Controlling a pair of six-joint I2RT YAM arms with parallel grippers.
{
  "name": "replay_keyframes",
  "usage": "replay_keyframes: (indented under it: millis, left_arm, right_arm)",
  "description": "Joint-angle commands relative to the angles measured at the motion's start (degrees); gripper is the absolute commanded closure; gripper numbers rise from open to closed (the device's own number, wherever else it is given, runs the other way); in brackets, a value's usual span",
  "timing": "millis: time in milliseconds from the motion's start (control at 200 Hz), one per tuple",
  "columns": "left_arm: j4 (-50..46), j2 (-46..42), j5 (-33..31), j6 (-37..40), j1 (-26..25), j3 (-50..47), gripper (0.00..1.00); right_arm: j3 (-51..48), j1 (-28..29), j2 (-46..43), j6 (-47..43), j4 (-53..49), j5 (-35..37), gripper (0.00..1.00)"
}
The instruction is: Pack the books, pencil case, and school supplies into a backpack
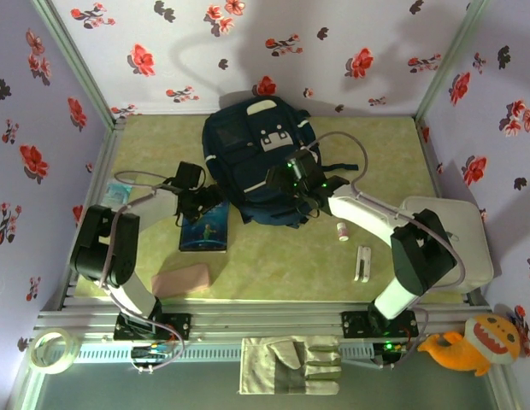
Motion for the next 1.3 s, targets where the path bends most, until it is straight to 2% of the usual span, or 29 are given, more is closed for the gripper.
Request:
replay_keyframes:
  millis: [0, 140, 300, 395, 475, 615, 780, 1170, 1290]
  left_arm:
    - [-2.6, -0.4, 2.4, 1.6, 0.0, 2.6, 0.15]
    - [-7.8, -4.9, 0.5, 5.9, 2.7, 4.2, 0.1]
    - [-11.2, -8.4, -1.4, 9.5, 9.0, 0.5, 0.08]
    - [-11.7, -9.6, -1.4, 11.3, 11.9, -2.3, 0.08]
    - [-12.6, -10.2, -1.3, 12.6, 13.2, -3.5, 0.08]
    - [-12.9, -10.9, -0.3, 14.3, 14.0, -5.1, 0.09]
    - [-13.2, -10.0, 1.3, 15.0, 14.1, -5.9, 0.12]
    - [-13.0, -6.1, 5.2, 16.8, 14.2, -5.7, 0.27]
    - [-13.2, -5.1, 6.5, 17.4, 14.2, -5.6, 0.29]
  right_arm:
    - [3.1, 1.6, 1.3, -3.0, -0.7, -2.2, 0.09]
    - [7.2, 4.8, 5.2, -6.6, -1.3, -5.6, 0.12]
    - [13.6, 9.7, 12.2, -11.1, -3.6, -7.8, 0.22]
    - [18.8, 12.6, 16.8, -12.9, -7.3, -5.3, 0.35]
    - [22.4, 15.0, 20.1, -14.9, -8.9, -2.0, 0.38]
    - [28.3, 17.5, 26.0, -17.0, -11.6, -1.8, 0.43]
    - [31.9, 18.0, 30.9, -17.3, -13.8, -2.9, 0.51]
    - [36.2, 17.9, 36.7, -18.5, -17.1, -3.0, 0.63]
    - [36.8, 17.9, 37.8, -18.6, -18.0, -2.4, 0.65]
